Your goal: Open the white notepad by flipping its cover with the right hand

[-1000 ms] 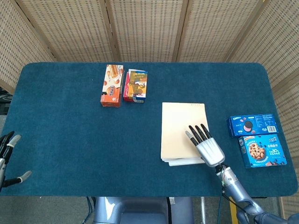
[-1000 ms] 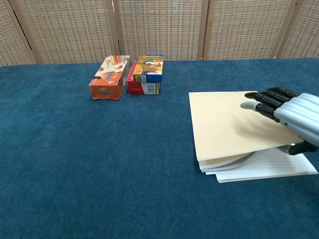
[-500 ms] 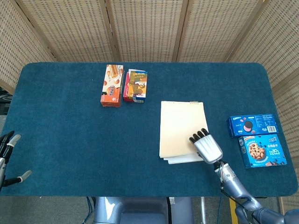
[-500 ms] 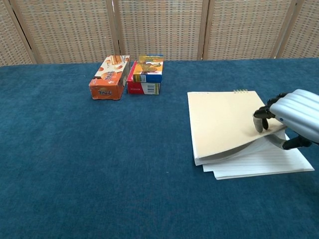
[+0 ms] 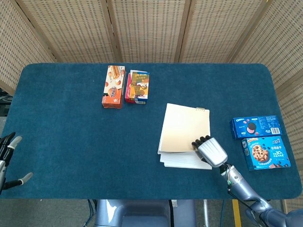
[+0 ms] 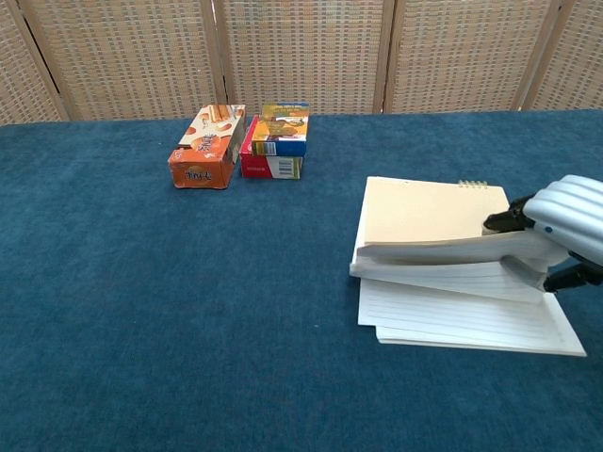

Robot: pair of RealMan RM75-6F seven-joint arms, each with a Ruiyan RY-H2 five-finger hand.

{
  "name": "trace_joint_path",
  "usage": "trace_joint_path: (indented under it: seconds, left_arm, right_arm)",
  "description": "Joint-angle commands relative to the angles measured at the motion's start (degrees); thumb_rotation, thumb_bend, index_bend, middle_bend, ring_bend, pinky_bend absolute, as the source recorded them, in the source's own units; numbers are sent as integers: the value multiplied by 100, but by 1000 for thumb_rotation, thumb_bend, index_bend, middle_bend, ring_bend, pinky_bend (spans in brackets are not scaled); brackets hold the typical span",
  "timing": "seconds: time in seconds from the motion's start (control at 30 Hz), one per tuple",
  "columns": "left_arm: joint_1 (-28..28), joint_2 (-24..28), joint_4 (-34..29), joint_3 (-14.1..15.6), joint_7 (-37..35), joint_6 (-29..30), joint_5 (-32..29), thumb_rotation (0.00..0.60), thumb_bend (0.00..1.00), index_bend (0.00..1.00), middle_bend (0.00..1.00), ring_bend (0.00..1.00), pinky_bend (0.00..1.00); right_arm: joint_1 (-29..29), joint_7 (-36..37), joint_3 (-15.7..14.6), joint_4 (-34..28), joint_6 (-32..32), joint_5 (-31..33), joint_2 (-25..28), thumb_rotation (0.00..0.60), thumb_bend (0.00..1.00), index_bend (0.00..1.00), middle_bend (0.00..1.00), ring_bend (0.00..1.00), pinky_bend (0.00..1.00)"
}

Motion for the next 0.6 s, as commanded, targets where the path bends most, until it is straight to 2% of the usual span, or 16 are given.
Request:
trace_joint_path:
  seconds: [0.03, 0.6]
  left_arm:
    - [4, 3, -2, 6, -2, 1, 1, 600, 0, 0, 0, 0, 0]
    - [14, 3, -59, 31, 106, -21, -14, 600, 0, 0, 0, 0, 0]
  right_arm:
    - [-41, 148, -218, -27, 171, -203, 186, 600, 672, 636, 636, 518, 558]
    - [-509, 685, -963, -1138, 1535, -988, 1420, 600, 672, 642, 643, 521, 558]
